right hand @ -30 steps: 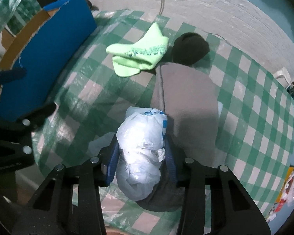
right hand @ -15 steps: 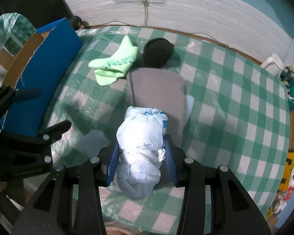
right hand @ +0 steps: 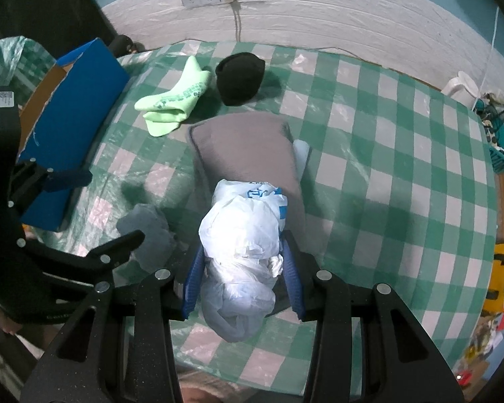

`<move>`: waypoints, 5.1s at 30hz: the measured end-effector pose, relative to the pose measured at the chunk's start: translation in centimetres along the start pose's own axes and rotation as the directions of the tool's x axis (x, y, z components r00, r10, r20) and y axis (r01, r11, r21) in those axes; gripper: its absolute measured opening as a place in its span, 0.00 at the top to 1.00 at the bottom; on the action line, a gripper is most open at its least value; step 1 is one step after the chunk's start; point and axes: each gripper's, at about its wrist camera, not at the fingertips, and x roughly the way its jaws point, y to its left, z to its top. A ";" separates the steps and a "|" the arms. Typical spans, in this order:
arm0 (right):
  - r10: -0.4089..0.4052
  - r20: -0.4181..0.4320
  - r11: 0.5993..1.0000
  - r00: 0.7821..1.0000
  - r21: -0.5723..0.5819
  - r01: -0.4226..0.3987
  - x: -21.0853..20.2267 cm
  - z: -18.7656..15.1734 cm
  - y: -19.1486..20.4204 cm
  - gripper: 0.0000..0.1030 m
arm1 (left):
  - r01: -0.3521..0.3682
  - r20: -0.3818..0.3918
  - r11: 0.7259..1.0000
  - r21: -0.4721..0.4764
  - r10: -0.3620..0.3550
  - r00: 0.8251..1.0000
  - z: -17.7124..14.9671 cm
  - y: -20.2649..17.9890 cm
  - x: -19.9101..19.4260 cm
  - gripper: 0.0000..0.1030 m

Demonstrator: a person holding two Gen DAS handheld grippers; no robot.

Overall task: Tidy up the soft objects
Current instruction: 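Grasp the grey cloth with the left tool while the right tool holds the white bundle, then carry the grey cloth with the left tool while the right tool carries the white bundle to the box, then open the left tool inside the box while the right tool releases the white bundle there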

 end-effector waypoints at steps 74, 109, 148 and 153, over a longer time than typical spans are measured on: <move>0.044 0.065 0.997 0.997 -0.060 -0.040 -3.6 1.8 3.7 0.59 | -0.044 0.159 0.998 -0.051 0.051 0.986 0.0 3.6 -5.1 0.67; 0.109 0.104 0.970 0.989 -0.229 -0.083 -5.2 7.3 15.1 0.59 | -0.057 0.256 0.960 -0.274 0.130 0.958 -4.5 15.1 -10.7 0.67; 0.182 -0.024 0.901 0.983 -0.397 -0.176 0.7 11.3 31.5 0.59 | -0.083 0.157 0.847 -0.526 0.193 0.968 -12.2 27.1 -8.0 0.67; 0.185 -0.043 0.898 0.982 -0.399 -0.187 1.5 11.5 32.7 0.58 | -0.084 0.136 0.833 -0.546 0.187 0.973 -12.8 27.9 -7.3 0.58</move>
